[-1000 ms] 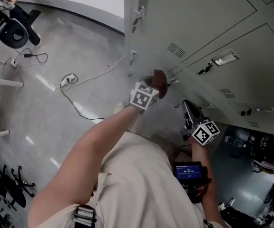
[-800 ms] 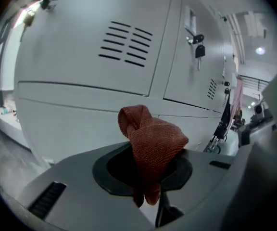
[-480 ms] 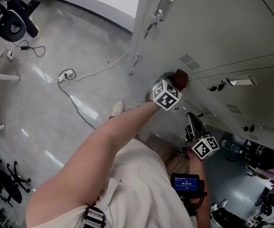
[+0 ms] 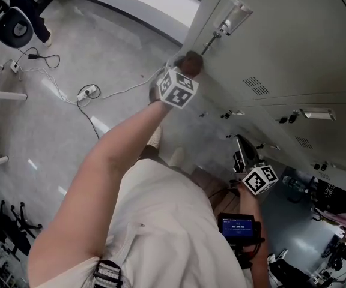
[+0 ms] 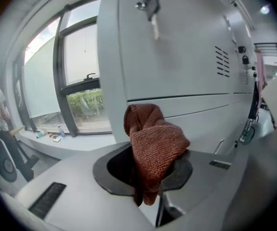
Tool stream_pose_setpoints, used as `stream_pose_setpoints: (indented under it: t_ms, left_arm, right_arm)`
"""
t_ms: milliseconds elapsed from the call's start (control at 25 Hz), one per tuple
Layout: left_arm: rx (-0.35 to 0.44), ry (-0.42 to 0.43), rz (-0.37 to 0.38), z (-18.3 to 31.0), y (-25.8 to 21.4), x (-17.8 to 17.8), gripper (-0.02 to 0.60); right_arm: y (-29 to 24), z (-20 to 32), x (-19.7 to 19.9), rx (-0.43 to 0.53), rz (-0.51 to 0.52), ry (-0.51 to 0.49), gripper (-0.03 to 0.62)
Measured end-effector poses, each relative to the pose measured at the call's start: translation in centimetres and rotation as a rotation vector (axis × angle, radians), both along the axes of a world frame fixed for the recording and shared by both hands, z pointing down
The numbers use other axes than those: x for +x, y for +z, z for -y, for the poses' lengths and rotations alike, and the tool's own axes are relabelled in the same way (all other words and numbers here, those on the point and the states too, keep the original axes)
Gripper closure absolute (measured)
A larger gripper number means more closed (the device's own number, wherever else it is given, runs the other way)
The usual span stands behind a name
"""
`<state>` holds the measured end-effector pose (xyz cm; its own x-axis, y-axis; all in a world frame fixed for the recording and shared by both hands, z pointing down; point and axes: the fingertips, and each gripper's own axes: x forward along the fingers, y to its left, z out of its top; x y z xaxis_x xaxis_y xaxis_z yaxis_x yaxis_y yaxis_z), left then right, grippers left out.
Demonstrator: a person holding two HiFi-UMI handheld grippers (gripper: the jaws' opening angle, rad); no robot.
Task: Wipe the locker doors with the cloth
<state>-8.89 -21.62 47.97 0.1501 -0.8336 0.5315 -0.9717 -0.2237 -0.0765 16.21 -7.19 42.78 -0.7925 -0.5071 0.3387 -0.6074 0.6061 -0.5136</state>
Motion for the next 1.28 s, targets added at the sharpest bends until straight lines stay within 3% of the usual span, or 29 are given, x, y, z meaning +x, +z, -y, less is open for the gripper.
stream_pose_setpoints:
  t_ms: [200,360,520,840,960,1120,1280]
  left_arm:
    - [-0.060,-0.075,0.099,0.3,2.1,-5.0,0.512]
    - [-0.108,-0.086,0.119,0.4,4.2,-4.3,0.514]
    - [-0.183,0.004,0.152,0.0,6.9,-0.2,0.514]
    - [-0.213,0.173,0.117,-1.7,8.6,12.8,0.513]
    - [-0.219,0.224,0.047,-1.9,8.8,17.1,0.513]
    - [-0.201,0.298,-0.067,-2.3,8.6,21.7,0.512]
    - [-0.186,0.285,-0.087,-2.3,9.1,22.1,0.512]
  right_arm:
    - [-0.7,0.7,-2.2,0.020,-0.010,0.023,0.576]
    - [-0.8,0.8,-2.0,0.016,-0.007,0.092,0.576]
    - [-0.3,0.2,-1.7,0.006,-0.001,0.133,0.576]
    - [0.6,-0.8,4.3,-0.037,-0.031,0.177,0.576]
    - [0.7,-0.7,5.8,-0.043,-0.037,0.164,0.576]
    - [-0.3,-0.4,5.0,-0.006,-0.015,0.104,0.576]
    - [-0.9,0.2,4.2,0.007,0.010,0.052,0.576]
